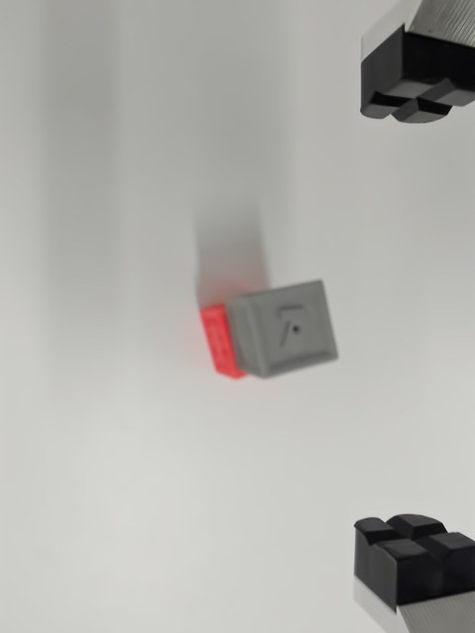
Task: Destack cube
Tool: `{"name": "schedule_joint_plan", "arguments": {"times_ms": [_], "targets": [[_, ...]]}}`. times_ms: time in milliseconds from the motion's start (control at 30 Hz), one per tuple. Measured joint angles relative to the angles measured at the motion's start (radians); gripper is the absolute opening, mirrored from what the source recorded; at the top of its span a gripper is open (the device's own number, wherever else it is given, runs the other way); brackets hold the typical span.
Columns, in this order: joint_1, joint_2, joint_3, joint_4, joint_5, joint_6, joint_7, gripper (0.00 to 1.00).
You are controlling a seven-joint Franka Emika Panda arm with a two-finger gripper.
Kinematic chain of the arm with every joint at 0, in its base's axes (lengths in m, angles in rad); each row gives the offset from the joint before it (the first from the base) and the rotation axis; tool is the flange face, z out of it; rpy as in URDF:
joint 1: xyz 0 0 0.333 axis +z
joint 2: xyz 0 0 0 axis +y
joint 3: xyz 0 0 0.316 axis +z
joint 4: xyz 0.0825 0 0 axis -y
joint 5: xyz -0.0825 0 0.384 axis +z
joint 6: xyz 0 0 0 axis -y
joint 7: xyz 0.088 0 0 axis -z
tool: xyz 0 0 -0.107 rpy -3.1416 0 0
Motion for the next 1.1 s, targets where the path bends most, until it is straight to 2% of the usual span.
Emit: {"name": "schedule_joint_plan", "arguments": {"times_ms": [600,1100], "targets": [[0.000,0.000,0.002,-0.126,0.004,0.128,-0.083,1.00],[0.000,0.029,0.006,-0.245,0.013,0.277,-0.182,1.00]]}}
